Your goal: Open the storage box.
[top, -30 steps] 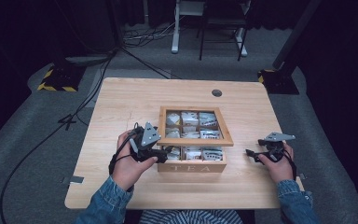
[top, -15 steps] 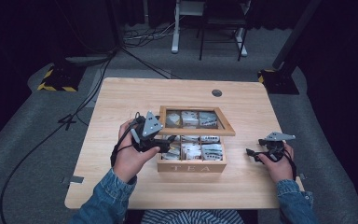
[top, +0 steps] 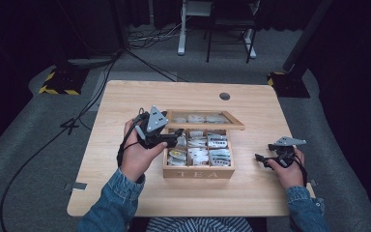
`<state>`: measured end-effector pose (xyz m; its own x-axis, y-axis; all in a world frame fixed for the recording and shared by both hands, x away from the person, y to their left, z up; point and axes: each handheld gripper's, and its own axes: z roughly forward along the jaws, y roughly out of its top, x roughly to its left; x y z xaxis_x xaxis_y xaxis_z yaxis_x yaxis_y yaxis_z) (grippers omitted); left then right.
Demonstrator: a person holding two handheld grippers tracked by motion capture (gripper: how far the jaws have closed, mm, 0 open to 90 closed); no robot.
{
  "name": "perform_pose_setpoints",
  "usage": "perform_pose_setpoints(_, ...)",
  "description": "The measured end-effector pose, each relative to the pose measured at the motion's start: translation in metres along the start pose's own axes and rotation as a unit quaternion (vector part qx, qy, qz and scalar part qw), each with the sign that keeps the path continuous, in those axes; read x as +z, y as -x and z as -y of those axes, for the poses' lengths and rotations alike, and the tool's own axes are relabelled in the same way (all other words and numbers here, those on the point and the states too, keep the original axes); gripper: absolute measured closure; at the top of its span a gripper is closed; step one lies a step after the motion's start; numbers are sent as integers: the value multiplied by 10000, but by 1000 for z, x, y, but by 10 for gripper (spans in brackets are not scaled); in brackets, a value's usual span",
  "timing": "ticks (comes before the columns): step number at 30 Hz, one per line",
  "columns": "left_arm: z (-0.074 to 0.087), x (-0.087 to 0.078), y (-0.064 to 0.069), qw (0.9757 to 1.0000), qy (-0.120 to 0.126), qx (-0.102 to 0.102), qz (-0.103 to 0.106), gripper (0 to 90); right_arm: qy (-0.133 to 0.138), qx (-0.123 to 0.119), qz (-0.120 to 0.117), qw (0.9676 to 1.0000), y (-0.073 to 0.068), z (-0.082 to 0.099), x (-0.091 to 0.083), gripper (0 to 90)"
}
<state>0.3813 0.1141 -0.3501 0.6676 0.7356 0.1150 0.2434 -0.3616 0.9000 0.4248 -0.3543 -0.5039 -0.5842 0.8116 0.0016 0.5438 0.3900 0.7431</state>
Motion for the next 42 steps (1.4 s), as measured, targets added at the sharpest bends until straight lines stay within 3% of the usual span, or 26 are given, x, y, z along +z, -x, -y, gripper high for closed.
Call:
perform_pose_setpoints(7, -4, 2, -2, 9997, 209, -79, -62, 323, -6, 12, 29, 10000, 0, -1, 1, 199)
perform_pose_setpoints(11, -3, 4, -2, 9991, 51, 186, -378, 422, -6, 11, 30, 10000, 0, -1, 1, 199)
perform_pose_setpoints(14, -3, 7, -2, 9994, -33, 162, -317, 433, -7, 12, 29, 10000, 0, -1, 1, 199)
perform_pose_setpoints(21, -4, 5, -3, 9978, 197, 271, -575, 464, -7, 11, 31, 10000, 0, -1, 1, 199)
perform_pose_setpoints(31, -4, 8, -6, 9965, 390, 314, -674, 485, -9, 38, 63, 10000, -1, -1, 1, 199)
perform_pose_setpoints(42, -4, 7, -6, 9967, 346, 249, -688, 490, -17, 91, 114, 9999, -2, -1, 1, 199)
